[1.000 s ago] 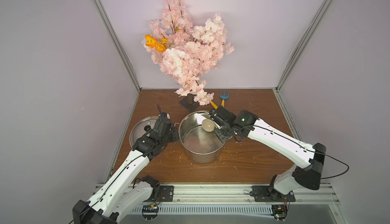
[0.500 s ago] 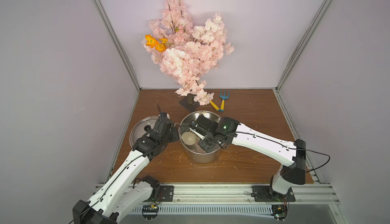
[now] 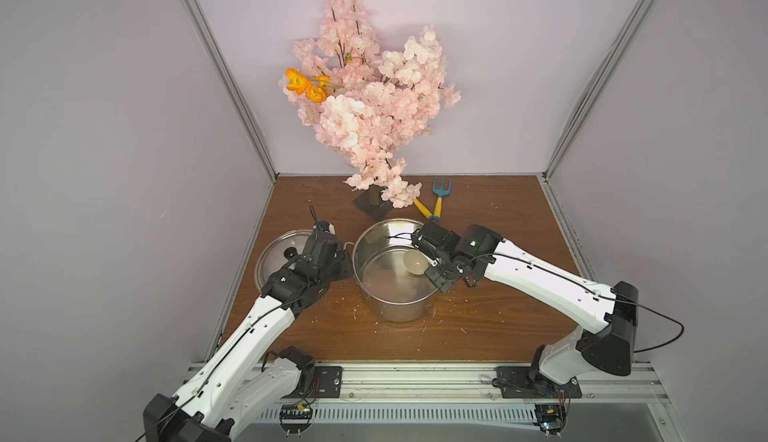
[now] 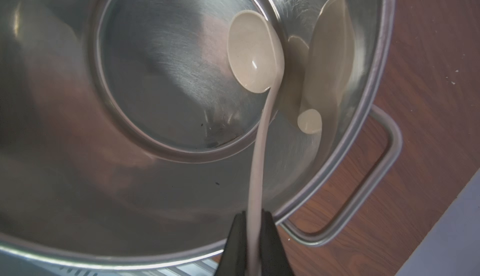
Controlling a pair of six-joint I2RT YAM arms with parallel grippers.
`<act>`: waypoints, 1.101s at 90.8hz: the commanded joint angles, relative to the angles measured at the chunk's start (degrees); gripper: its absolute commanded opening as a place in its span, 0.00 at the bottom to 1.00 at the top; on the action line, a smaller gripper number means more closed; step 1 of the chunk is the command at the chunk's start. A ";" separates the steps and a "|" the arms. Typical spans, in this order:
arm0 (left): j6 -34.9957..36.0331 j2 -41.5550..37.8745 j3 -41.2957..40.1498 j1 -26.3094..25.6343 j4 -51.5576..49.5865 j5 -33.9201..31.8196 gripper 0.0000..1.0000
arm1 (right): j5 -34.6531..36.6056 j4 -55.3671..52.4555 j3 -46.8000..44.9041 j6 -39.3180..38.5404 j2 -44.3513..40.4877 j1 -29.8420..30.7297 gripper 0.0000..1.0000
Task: Stir the soup with a spoon
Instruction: Stir the soup in the pan with a stick.
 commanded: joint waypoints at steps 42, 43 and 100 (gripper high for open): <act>0.18 0.53 -0.41 0.10 -1.15 1.12 0.01 | -9.36 1.13 10.73 -3.13 6.00 6.07 0.00; 0.11 0.53 -0.40 0.10 -1.11 1.13 0.01 | -9.25 1.12 10.14 -3.00 5.67 6.10 0.00; 0.37 -0.05 -0.75 0.10 -1.16 1.83 0.01 | -3.71 0.85 10.03 -1.10 6.88 -1.57 0.00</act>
